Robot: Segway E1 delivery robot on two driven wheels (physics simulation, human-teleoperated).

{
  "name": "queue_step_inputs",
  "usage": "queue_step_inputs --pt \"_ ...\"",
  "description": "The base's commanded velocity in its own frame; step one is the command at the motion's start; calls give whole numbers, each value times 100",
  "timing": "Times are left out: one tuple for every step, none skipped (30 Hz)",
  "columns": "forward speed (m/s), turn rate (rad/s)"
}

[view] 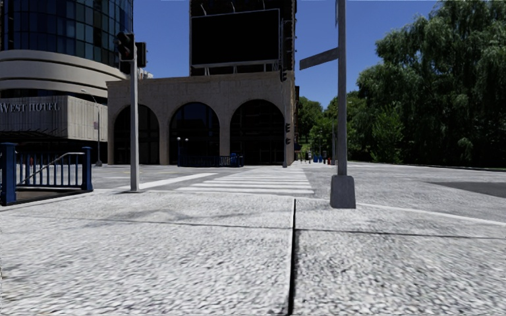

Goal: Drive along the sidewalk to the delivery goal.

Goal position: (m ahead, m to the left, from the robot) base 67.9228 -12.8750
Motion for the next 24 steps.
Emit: queue_step_inputs --pt "200 0" --pt "200 0" --pt "200 0" --pt "200 0" --pt "200 0" --pt "200 0" --pt "200 0" --pt "200 0" --pt "200 0" --pt "200 0" --pt "200 0" --pt "200 0" --pt "200 0" --pt "200 0" --pt "200 0" --pt "200 0" --pt "200 0" --pt "200 0" --pt "200 0" --pt "200 0" --pt "200 0" --pt "200 0" --pt "200 0" --pt "200 0"
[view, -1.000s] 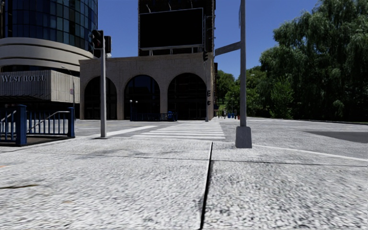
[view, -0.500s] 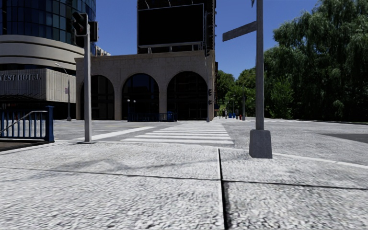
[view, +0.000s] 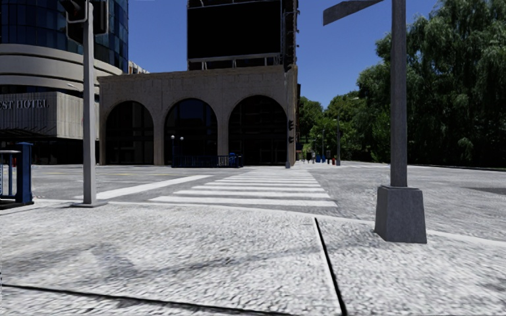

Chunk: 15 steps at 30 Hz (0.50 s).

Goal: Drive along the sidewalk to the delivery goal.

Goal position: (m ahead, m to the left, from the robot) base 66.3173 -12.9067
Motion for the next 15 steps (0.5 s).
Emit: queue_step_inputs --pt "200 0" --pt "200 0" --pt "200 0" --pt "200 0" --pt "200 0" --pt "200 0" --pt "200 0" --pt "200 0" --pt "200 0" --pt "200 0" --pt "200 0" --pt "200 0" --pt "200 0" --pt "200 0" --pt "200 0"
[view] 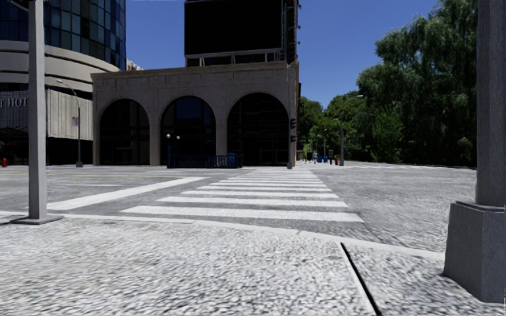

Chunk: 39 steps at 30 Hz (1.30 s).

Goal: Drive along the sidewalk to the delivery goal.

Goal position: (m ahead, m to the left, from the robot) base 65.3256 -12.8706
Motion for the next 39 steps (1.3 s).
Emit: queue_step_inputs --pt "200 0" --pt "200 0" --pt "200 0" --pt "200 0" --pt "200 0" --pt "200 0" --pt "200 0" --pt "200 0" --pt "200 -9" --pt "200 -9" --pt "200 -16" --pt "200 -20" --pt "200 -23" --pt "200 -23" --pt "200 -24" --pt "200 -25" --pt "200 -26" --pt "200 -26" --pt "200 -26" --pt "200 -26" --pt "200 -27" --pt "200 -27" --pt "200 -27" --pt "200 -27" --pt "200 -27" --pt "200 -27" --pt "200 -27" --pt "200 -27" --pt "200 -27" --pt "200 -27" --pt "200 -27" --pt "200 -27" --pt "200 -27" --pt "200 -27" --pt "200 -27" --pt "200 -27" --pt "200 -27" --pt "200 -27" --pt "200 -27"
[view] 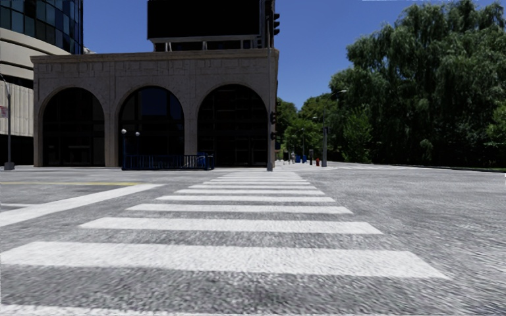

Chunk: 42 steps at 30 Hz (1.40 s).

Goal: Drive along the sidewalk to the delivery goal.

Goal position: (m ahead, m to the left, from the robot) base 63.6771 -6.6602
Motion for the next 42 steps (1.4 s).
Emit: queue_step_inputs --pt "200 -27" --pt "200 -26" --pt "200 -9" --pt "200 0" --pt "200 0" --pt "200 0" --pt "200 0" --pt "200 0" --pt "200 0" --pt "200 0" --pt "200 0" --pt "200 0" --pt "200 0" --pt "200 0" --pt "200 0" --pt "200 0" --pt "200 0" --pt "200 0" --pt "200 0" --pt "200 0" --pt "200 0" --pt "200 0" --pt "200 0" --pt "200 0" --pt "200 0" --pt "200 0" --pt "200 0" --pt "200 0" --pt "200 0" --pt "200 0" --pt "200 0" --pt "200 0" --pt "200 0" --pt "200 0" --pt "200 0" --pt "200 0" --pt "200 0" --pt "200 0" --pt "200 0" --pt "200 0" --pt "200 0" --pt "200 0"
